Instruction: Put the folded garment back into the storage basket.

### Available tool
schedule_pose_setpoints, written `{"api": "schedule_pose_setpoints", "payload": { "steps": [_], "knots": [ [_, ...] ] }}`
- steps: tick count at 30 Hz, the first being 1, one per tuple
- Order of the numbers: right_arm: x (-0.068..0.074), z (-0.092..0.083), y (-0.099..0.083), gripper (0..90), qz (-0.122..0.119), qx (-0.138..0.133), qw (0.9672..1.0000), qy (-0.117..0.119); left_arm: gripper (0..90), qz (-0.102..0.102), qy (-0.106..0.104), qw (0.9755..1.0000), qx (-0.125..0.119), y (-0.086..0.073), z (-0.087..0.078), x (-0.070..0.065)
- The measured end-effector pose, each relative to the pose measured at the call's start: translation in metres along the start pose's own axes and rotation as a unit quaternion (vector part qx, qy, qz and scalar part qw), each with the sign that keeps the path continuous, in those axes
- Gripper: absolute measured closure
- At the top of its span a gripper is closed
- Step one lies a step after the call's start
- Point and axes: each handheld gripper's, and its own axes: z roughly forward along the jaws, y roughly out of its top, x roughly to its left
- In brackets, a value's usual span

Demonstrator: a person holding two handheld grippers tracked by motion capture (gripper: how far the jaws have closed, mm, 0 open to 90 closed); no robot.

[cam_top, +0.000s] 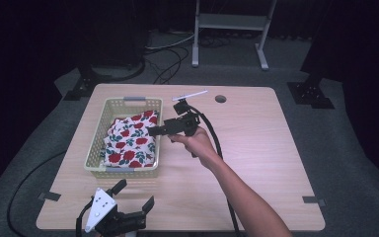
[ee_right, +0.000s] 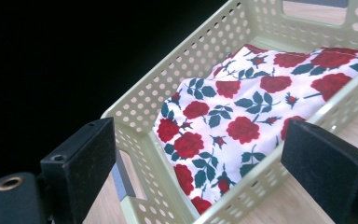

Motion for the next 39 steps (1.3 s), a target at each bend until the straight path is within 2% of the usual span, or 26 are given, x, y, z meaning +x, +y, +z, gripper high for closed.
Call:
{"api": "schedule_pose_setpoints", "payload": {
  "steps": [39],
  "knots": [
    [-0.019, -0.047, -0.017, 9.3, 0.017, -0.025, 0.9991, -0.030, 0.0, 0.005, 0.000, 1.0000, 0.005, -0.001, 0.001, -0.002]
  ]
}}
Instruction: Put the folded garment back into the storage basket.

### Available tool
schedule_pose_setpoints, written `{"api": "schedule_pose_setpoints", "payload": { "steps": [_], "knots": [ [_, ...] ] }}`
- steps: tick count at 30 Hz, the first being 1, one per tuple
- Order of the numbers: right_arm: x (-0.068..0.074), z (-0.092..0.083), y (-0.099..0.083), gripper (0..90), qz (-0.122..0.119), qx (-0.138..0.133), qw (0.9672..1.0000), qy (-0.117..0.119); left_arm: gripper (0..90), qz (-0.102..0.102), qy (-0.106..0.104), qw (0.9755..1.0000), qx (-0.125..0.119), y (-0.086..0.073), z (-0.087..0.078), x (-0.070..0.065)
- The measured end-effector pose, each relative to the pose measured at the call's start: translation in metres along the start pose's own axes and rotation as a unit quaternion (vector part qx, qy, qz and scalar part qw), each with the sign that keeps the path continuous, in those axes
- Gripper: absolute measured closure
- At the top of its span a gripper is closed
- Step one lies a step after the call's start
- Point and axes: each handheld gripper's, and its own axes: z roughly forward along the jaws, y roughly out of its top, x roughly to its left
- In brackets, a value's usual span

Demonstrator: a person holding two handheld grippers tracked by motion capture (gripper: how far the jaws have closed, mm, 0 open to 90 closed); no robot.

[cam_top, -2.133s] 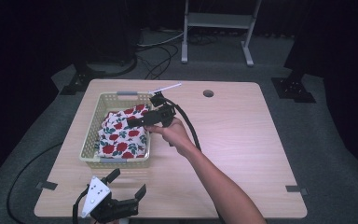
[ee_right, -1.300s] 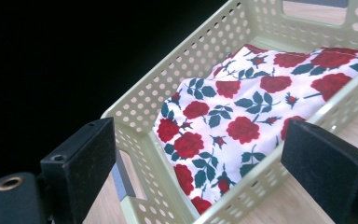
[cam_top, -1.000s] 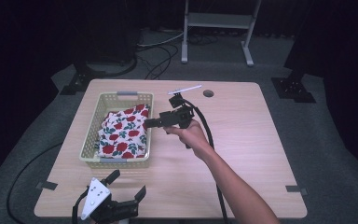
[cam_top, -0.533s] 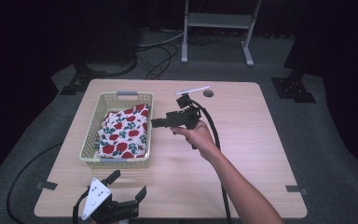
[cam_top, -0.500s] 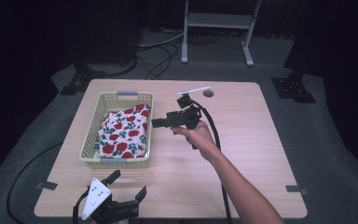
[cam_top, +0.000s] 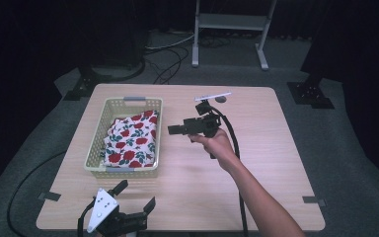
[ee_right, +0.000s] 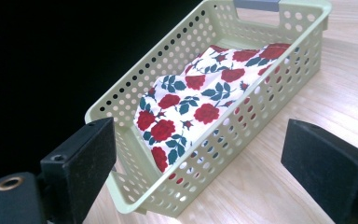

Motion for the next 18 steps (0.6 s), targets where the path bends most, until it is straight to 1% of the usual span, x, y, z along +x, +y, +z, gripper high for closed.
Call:
{"api": "schedule_pose_setpoints", "payload": {
  "steps": [18],
  "knots": [
    [-0.010, -0.019, -0.005, 9.3, 0.006, -0.009, 0.9999, -0.013, 0.0, 0.000, -0.001, 1.0000, 0.002, 0.000, 0.001, 0.000]
  ]
}}
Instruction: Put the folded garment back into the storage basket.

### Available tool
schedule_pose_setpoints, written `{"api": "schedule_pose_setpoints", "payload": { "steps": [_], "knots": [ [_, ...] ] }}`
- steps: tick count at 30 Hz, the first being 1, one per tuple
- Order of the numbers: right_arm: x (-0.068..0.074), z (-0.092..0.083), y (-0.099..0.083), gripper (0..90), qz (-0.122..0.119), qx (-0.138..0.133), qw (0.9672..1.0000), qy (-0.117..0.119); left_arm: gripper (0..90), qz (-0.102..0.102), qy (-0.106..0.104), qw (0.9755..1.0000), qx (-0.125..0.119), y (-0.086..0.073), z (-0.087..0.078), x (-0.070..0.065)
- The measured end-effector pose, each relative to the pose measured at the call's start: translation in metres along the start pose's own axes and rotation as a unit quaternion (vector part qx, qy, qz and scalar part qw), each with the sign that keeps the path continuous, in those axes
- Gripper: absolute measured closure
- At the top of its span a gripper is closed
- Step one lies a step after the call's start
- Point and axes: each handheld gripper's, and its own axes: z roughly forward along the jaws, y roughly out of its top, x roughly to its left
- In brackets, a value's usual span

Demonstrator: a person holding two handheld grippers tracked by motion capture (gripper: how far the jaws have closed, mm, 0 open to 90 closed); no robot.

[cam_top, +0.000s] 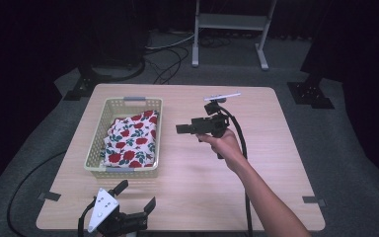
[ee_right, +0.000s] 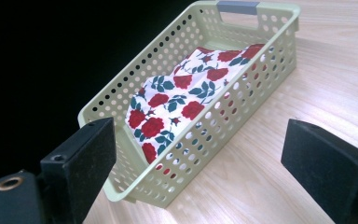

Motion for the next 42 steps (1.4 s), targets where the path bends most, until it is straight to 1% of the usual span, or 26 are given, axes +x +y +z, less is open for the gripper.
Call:
{"api": "schedule_pose_setpoints", "payload": {
  "steps": [11, 23, 35, 42],
  "knots": [
    [-0.008, -0.012, -0.003, 9.3, 0.006, -0.007, 0.9999, -0.007, 0.0, 0.000, -0.002, 1.0000, 0.003, -0.001, 0.001, -0.001],
    [-0.014, -0.018, -0.007, 9.3, 0.009, -0.009, 0.9998, -0.013, 0.0, -0.001, -0.002, 1.0000, 0.004, -0.001, 0.003, -0.001],
    [-0.023, -0.032, -0.012, 9.3, 0.016, -0.012, 0.9995, -0.026, 0.0, 0.000, -0.002, 1.0000, 0.005, -0.001, 0.003, -0.001],
    [-0.025, -0.039, -0.015, 9.3, 0.018, -0.015, 0.9992, -0.032, 0.0, -0.001, -0.002, 1.0000, 0.005, -0.001, 0.003, -0.001]
  ]
}}
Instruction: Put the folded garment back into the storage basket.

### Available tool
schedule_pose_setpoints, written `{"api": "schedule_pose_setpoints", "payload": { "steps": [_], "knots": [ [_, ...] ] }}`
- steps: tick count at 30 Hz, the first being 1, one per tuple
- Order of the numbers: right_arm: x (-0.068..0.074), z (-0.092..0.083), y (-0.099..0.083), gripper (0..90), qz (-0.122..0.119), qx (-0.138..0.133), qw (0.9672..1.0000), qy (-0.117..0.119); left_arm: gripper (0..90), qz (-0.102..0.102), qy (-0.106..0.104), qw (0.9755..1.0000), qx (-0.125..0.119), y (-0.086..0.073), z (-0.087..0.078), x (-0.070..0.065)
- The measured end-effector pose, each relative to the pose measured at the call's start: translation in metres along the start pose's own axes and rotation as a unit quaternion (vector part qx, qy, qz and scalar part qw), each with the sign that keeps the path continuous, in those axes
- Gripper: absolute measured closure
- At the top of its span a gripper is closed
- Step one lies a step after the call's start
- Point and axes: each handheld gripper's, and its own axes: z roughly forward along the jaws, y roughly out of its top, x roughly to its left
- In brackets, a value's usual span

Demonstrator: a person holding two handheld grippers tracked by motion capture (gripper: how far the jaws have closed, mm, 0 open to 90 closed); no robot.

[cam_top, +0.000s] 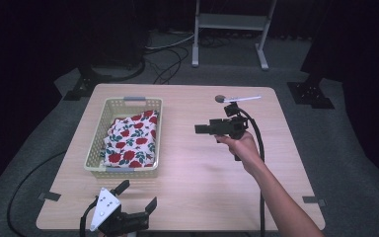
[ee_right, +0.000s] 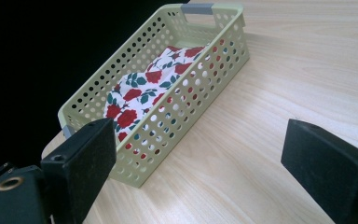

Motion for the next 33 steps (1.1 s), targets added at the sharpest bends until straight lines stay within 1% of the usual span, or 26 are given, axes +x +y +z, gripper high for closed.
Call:
{"api": "schedule_pose_setpoints", "payload": {
  "steps": [15, 26, 33],
  "knots": [
    [-0.011, -0.016, -0.008, 9.3, 0.010, -0.006, 0.9998, -0.013, 0.0, 0.000, 0.000, 1.0000, 0.001, 0.000, 0.000, 0.000],
    [-0.017, -0.024, -0.013, 9.3, 0.013, -0.011, 0.9997, -0.019, 0.0, -0.001, 0.000, 1.0000, 0.002, -0.001, 0.001, 0.000],
    [-0.022, -0.031, -0.018, 9.3, 0.017, -0.015, 0.9994, -0.027, 0.0, -0.001, 0.000, 1.0000, 0.003, -0.001, 0.001, 0.000]
  ]
}}
